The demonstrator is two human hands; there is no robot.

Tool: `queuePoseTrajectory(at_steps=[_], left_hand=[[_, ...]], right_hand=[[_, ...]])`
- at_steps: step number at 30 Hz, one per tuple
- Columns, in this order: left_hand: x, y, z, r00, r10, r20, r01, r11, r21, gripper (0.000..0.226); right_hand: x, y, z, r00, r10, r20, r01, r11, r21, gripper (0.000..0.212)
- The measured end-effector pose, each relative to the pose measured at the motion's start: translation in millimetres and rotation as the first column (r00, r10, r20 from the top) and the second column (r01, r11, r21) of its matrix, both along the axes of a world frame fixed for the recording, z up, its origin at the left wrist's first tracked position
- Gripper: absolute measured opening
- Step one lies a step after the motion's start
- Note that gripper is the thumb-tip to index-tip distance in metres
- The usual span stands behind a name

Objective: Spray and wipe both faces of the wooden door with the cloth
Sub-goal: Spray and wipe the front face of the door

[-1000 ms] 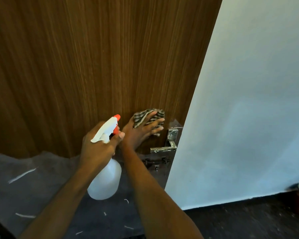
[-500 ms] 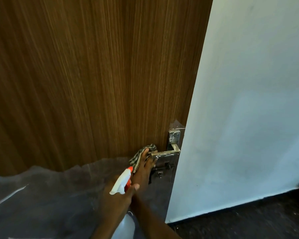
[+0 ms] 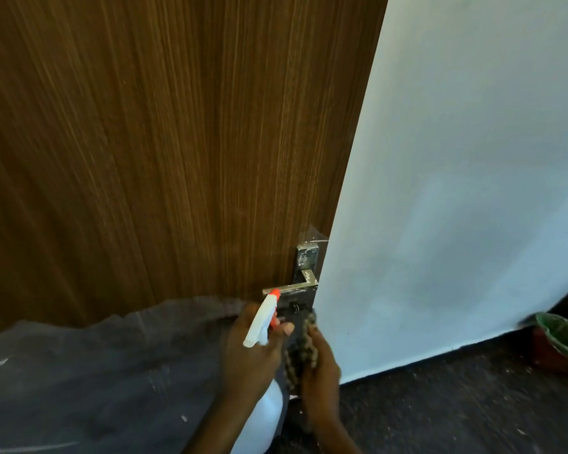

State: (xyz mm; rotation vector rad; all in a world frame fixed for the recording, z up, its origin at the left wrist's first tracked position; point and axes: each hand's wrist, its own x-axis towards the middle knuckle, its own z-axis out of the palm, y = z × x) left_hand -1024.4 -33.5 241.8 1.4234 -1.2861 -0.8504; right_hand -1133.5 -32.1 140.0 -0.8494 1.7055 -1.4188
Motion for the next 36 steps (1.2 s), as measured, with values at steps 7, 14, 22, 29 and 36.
queuePoseTrajectory(at_steps=[7, 14, 22, 29, 36], left_hand=[[-58, 13, 0, 0.995, 0.043, 0.088, -0.039, 0.998, -0.048, 0.053], [-98, 20, -7, 0.977, 0.207, -0.053, -0.201, 0.975, 0.098, 0.054], [-112, 37, 5, 0.952, 0.269, -0.144, -0.270, 0.963, 0.014, 0.030], [-137, 51, 23, 0.932, 0.353, -0.084, -0.343, 0.933, 0.109, 0.064], [-134, 62, 39, 0.912, 0.403, -0.077, -0.406, 0.913, -0.032, 0.055]], right_hand=[[-96, 19, 43, 0.973, -0.218, -0.068, 0.217, 0.976, -0.035, 0.033], [-121, -30, 96, 0.867, -0.132, -0.480, -0.037, 0.944, -0.328, 0.045], [-84, -93, 124, -0.065, -0.010, -0.998, -0.680, 0.732, 0.038, 0.081], [-161, -99, 124, -0.182, -0.089, -0.979, -0.649, 0.759, 0.051, 0.072], [-115, -97, 139, -0.159, -0.076, -0.984, -0.665, 0.746, 0.050, 0.069]])
